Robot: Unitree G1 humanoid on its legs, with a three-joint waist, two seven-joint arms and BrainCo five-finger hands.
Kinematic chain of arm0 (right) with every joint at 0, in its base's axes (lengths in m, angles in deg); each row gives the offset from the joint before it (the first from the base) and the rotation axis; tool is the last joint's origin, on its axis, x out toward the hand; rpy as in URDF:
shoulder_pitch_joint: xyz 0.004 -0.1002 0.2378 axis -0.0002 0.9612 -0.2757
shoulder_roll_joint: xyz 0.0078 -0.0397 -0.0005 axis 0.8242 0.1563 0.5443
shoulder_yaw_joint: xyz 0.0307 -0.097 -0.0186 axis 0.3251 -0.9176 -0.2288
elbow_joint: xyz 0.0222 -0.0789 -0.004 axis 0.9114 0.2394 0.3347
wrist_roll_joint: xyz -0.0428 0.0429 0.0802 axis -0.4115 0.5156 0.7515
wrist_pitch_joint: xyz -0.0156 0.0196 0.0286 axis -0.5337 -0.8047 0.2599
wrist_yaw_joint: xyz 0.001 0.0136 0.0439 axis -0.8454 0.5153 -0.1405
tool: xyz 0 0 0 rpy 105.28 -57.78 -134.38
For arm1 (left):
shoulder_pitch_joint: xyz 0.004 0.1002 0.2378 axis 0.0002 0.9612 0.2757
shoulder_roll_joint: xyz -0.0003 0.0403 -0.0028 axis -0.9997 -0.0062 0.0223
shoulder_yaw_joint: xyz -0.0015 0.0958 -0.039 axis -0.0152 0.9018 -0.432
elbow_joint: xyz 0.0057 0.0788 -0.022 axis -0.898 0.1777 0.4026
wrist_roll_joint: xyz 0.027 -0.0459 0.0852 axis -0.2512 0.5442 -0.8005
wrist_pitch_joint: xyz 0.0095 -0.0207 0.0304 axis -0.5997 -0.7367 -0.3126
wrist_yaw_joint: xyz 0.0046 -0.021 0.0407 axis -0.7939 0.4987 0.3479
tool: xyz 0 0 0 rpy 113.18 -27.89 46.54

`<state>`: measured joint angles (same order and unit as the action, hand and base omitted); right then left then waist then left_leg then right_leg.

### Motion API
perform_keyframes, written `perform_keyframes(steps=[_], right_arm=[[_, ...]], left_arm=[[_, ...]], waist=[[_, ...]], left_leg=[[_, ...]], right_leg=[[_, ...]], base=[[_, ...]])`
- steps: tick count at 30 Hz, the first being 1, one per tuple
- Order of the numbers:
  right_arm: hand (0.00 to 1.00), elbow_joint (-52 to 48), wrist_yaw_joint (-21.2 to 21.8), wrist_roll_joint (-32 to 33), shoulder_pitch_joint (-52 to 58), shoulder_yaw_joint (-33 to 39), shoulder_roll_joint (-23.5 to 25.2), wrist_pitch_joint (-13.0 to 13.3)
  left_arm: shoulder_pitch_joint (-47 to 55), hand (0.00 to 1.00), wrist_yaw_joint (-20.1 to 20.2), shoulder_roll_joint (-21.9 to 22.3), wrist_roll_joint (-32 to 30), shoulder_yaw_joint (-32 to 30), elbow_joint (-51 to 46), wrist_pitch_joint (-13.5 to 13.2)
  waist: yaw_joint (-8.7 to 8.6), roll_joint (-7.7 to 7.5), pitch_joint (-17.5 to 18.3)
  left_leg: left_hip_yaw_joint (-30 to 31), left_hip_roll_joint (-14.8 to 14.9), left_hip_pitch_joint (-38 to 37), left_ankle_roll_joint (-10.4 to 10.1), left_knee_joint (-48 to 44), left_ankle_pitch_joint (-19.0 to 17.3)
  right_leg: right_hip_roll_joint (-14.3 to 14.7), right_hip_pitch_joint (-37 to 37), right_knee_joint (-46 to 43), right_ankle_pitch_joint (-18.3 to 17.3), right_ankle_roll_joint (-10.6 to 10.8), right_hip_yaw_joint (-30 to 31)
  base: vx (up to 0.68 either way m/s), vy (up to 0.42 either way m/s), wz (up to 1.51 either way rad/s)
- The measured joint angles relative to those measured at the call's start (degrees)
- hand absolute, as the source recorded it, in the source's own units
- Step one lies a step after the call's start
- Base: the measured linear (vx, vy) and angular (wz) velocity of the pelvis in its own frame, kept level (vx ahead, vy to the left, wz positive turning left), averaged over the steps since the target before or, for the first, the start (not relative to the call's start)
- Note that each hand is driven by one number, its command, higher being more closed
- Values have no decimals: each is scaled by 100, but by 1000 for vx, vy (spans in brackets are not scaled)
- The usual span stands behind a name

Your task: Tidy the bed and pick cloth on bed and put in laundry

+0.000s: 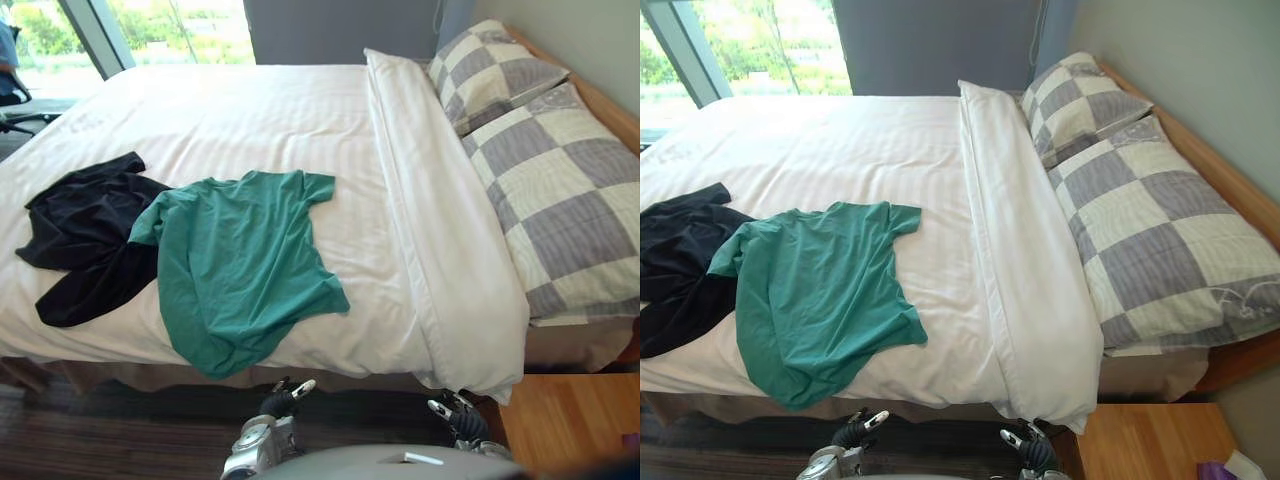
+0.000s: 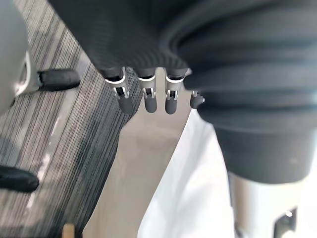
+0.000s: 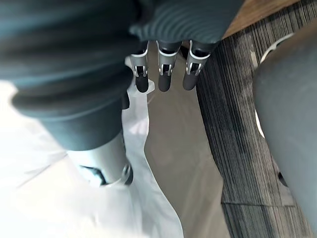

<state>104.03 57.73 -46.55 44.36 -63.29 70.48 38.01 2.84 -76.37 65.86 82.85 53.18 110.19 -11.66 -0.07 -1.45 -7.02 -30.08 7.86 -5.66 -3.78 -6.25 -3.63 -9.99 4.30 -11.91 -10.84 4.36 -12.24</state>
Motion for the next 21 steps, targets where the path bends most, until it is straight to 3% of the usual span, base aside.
perform_keyframes(steps=[1, 3, 4, 5, 6, 7, 9, 10, 12, 13, 14, 15, 16, 17, 18, 19, 20, 21], right_arm=[[0, 7, -12, -52, -72, -15, -105, -51], [0, 31, -55, -46, -182, -18, -291, -134], [0, 109, -69, -45, -287, -2, -324, -195], [0, 120, -75, -48, -339, 22, -332, -219], [0, 128, -124, -75, -399, 56, -394, -260], [0, 127, -191, -125, -505, 52, -466, -313], [0, 60, -284, -240, -587, 52, -557, -357], [0, -15, -371, -526, -621, 65, -639, -360], [0, 73, -459, -897, -645, 336, -847, -357], [0, 151, -483, -1074, -667, 422, -976, -370], [0, 272, -515, -1362, -664, 511, -1231, -403], [0, 328, -510, -1593, -595, 538, -1321, -396], [0, 645, -484, -2045, -667, 691, -1011, -249], [0, 923, -585, -2214, -858, 713, -652, -86], [0, 902, -737, -2293, -919, 690, -583, -1], [0, 937, -648, -2296, -953, 342, -594, 89], [0, 919, -601, -2301, -941, 57, -565, 90], [0, 805, -468, -2293, -915, -381, -671, 120]], left_arm=[[-19, 0, -181, 5, 73, 32, -69, -24], [-66, 0, -362, -3, 81, 63, -121, -53], [-121, 0, -403, -65, 78, 76, -109, -85], [-158, 0, -423, -116, 74, 102, -122, -101], [-188, 0, -427, -232, 83, 178, -168, -142], [-140, 0, -406, -289, 91, 179, -165, -154], [-52, 0, -281, -309, 98, 191, -169, -257], [-59, 0, -71, -293, 212, 301, -194, -407], [-116, 0, 160, -166, 494, 745, -156, -527], [-172, 0, 253, -96, 561, 943, -128, -532], [-200, 0, 422, 70, 609, 1220, -81, -534], [-209, 0, 541, 111, 631, 1425, -83, -536], [-440, 0, 632, -118, 663, 1492, -22, -452], [-617, 0, 606, -348, 617, 1510, 67, -251], [-635, 0, 598, -442, 581, 1510, 63, -180], [-626, 0, 525, -556, 585, 1504, 62, -98], [-601, 0, 522, -597, 584, 1521, 62, -68], [-588, 0, 538, -645, 570, 1572, 37, -37]], waist=[[-15, 64, -81], [-58, 176, -175], [-87, 9, -260], [-114, -24, -385], [-108, -28, -435], [-163, -43, -454], [-273, -95, -482], [-369, -224, -548], [-592, -292, -574], [-669, -250, -567], [-683, 39, -541], [-689, 252, -458], [-627, -86, -450], [-482, -115, -551], [-452, 13, -609], [-490, 129, -620], [-460, 179, -585], [-412, 234, -517]], left_leg=[[150, 263, 528, 1, -1034, -470], [243, 378, 1005, 58, -1720, -868], [174, 264, 1072, 42, -1927, -986], [148, 353, 1230, 255, -2443, -1119], [243, 614, 1386, 364, -3187, -1274], [386, 909, 1288, 292, -3270, -1310], [539, 1325, 1019, 128, -2952, -1192], [593, 1601, 743, 0, -2302, -845], [917, 1537, 613, 146, -1557, -254], [1041, 1463, 579, 156, -1471, -163], [1263, 1345, 584, 62, -1465, -185], [1418, 1180, 627, -69, -1399, -246], [1490, 787, 767, -1112, -1738, -675], [1494, 651, 852, -1068, -1899, -879], [1453, 716, 850, -1032, -1848, -904], [1390, 856, 650, -885, -1509, -784], [1310, 908, 509, -822, -1245, -677], [1131, 918, 303, -686, -694, -446]], right_leg=[[-82, -287, -550, -202, -6, 0], [-268, -775, -1303, -468, -23, 19], [-533, -998, -1525, -505, -53, 72], [-639, -1079, -1633, -500, -56, 101], [-793, -1301, -1815, -480, -20, 295], [-939, -1465, -1889, -422, 82, 534], [-1206, -1669, -1942, -349, 238, 842], [-1633, -1800, -1965, -355, 436, 1136], [-2242, -1786, -1753, -435, 599, 1326], [-2378, -1702, -1494, -420, 627, 1435], [-2449, -1212, -648, -385, 496, 1530], [-2444, -815, 83, -264, 89, 1548], [-2744, -717, 269, 1099, -29, 1768], [-2749, -1028, 333, 2522, -141, 1846], [-2554, -1128, 107, 2704, -458, 1775], [-1937, -1235, -545, 2053, -203, 1400], [-1585, -1227, -764, 1680, 116, 1064], [-1020, -1178, -1000, 1270, 198, 274]], base=[[-180, -11, 8], [-201, 78, 21], [-143, 139, 17], [-151, 142, -5], [-104, 178, -31], [-102, 207, -41], [-89, 368, -28], [-140, 563, 14], [-116, 475, 45], [-96, 530, 41], [-76, 770, 35], [-10, 979, 44], [-48, 961, 11], [-68, 765, 1], [-101, 688, -13], [-6, 467, 3], [28, 452, -1], [41, 381, -8]])
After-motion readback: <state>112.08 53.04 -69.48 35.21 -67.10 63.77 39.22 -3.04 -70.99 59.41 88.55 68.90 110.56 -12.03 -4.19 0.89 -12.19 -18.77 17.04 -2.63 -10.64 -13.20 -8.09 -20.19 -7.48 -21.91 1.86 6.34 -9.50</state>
